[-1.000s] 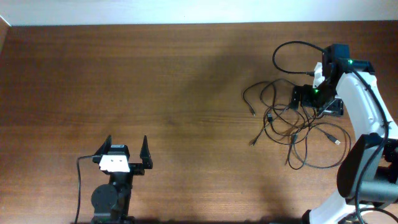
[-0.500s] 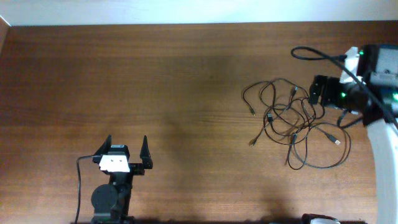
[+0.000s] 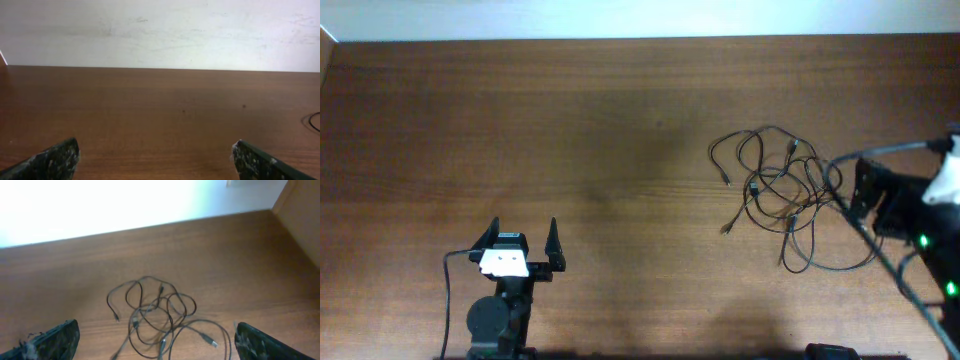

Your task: Untangle cables

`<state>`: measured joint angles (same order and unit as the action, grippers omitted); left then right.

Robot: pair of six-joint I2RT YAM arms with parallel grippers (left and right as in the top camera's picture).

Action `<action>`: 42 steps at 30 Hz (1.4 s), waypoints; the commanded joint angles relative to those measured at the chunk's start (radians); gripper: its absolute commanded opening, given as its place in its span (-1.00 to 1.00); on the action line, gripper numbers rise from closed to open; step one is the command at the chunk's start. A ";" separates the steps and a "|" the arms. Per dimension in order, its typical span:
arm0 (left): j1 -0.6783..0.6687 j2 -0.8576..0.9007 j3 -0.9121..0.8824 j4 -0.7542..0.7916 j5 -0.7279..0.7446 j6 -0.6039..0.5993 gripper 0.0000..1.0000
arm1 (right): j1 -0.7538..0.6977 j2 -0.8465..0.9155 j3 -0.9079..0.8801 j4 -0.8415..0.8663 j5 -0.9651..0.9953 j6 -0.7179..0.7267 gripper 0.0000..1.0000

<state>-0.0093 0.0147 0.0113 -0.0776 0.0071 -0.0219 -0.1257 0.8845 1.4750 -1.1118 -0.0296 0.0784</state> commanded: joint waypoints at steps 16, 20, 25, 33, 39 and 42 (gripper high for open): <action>-0.004 -0.010 -0.002 -0.007 -0.003 0.015 0.98 | 0.040 -0.520 -0.106 -0.115 0.046 0.005 0.98; -0.004 -0.010 -0.002 -0.006 -0.003 0.015 0.98 | 0.040 -0.653 -0.269 -0.032 0.038 0.005 0.97; -0.004 -0.010 -0.002 -0.006 -0.003 0.015 0.98 | 0.040 -0.837 -0.506 0.139 0.038 0.005 0.97; -0.004 -0.009 -0.002 -0.006 -0.003 0.015 0.98 | 0.041 -0.880 -0.881 0.791 -0.155 -0.145 0.97; -0.004 -0.009 -0.002 -0.007 -0.003 0.015 0.98 | 0.099 -0.880 -1.152 1.231 -0.177 -0.180 0.97; -0.004 -0.009 -0.002 -0.006 -0.003 0.015 0.98 | 0.099 -0.880 -1.238 1.234 -0.176 -0.180 0.97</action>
<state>-0.0093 0.0109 0.0113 -0.0780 0.0067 -0.0216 -0.0353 0.0113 0.2970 0.1135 -0.1940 -0.0906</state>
